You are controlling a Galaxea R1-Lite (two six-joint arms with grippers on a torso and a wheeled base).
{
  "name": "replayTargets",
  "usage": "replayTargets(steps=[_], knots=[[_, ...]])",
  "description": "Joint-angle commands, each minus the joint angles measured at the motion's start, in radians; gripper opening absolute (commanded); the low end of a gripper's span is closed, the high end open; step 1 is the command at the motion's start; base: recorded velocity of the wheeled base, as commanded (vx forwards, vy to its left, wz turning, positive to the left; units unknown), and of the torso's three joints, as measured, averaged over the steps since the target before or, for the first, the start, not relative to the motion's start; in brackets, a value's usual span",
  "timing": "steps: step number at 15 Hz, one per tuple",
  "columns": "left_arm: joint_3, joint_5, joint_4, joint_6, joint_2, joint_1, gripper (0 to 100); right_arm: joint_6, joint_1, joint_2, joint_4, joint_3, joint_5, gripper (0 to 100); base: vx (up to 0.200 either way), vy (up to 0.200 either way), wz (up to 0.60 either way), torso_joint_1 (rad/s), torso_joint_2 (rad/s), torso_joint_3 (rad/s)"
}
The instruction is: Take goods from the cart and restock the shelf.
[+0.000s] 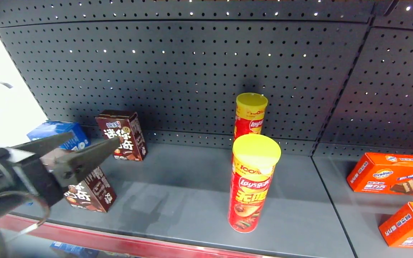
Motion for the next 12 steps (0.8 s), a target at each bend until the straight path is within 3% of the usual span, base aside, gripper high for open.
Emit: replayTargets(steps=[1,4,5,6,8,10,12], knots=[[0.223,0.0,0.042,0.003,-0.38,0.134,100,0.0,0.0,0.001,0.0,0.0,0.0,100,0.0,0.0,0.0,0.0,0.0,0.0],[0.545,-0.002,0.042,0.01,-0.678,0.241,100,0.0,0.0,0.001,-0.001,0.0,0.0,100,0.0,0.0,0.0,0.0,0.0,0.0],[0.599,-0.014,0.042,0.013,-0.751,0.278,100,0.0,0.0,0.001,0.0,0.0,0.0,100,0.0,0.0,0.0,0.0,0.0,0.0],[0.602,-0.048,0.076,0.012,-0.797,0.3,100,0.0,0.0,0.001,0.0,0.0,0.0,100,0.0,0.0,0.0,0.0,0.0,0.0],[0.602,-0.177,0.248,0.012,-0.931,0.389,100,0.0,0.0,0.001,0.0,0.0,0.0,100,0.0,0.0,0.0,0.0,0.0,0.0],[0.602,-0.177,0.272,0.015,-0.94,0.404,100,0.0,0.0,0.001,0.0,0.0,0.0,100,0.0,0.0,0.0,0.0,0.0,0.0],[0.602,-0.094,0.306,0.055,-0.94,0.409,100,0.0,0.0,0.001,0.0,0.0,0.0,100,0.0,0.0,0.0,0.0,0.0,0.0]])
